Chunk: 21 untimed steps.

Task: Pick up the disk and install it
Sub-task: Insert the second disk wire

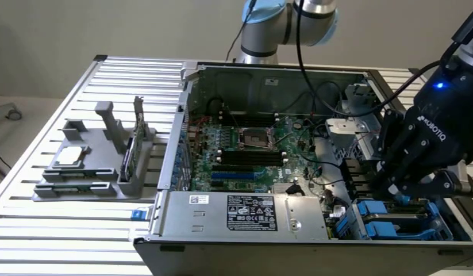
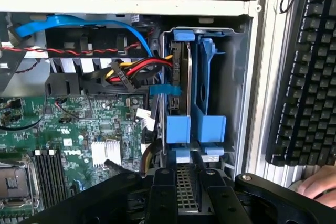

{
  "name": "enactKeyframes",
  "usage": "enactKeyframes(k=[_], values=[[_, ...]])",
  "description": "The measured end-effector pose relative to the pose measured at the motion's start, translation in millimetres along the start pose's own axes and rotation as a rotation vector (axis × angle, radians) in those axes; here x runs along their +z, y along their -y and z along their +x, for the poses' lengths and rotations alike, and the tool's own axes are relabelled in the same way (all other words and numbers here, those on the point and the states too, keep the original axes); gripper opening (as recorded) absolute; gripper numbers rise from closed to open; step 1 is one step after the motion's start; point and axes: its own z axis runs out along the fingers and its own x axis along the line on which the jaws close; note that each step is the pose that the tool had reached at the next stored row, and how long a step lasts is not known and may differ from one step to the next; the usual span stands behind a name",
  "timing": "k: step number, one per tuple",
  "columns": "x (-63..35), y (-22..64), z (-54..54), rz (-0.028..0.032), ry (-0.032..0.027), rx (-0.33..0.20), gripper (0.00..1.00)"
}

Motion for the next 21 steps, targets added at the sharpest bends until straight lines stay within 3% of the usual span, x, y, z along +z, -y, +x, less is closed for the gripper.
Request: enactKeyframes(k=[3, 6, 9, 13, 21], values=[[-8.3, 3.5, -1.8, 0.0000, -0.0009, 0.000, 0.25], [-13.6, 6.8, -3.1, 0.0000, -0.0057, -0.001, 0.25], [-14.1, 7.9, -3.3, -0.0001, -0.0072, -0.002, 0.25], [-14.2, 7.9, -3.3, -0.0001, -0.0071, -0.002, 0.11], [-14.2, 8.0, -3.3, -0.0001, -0.0071, -0.002, 0.11]])
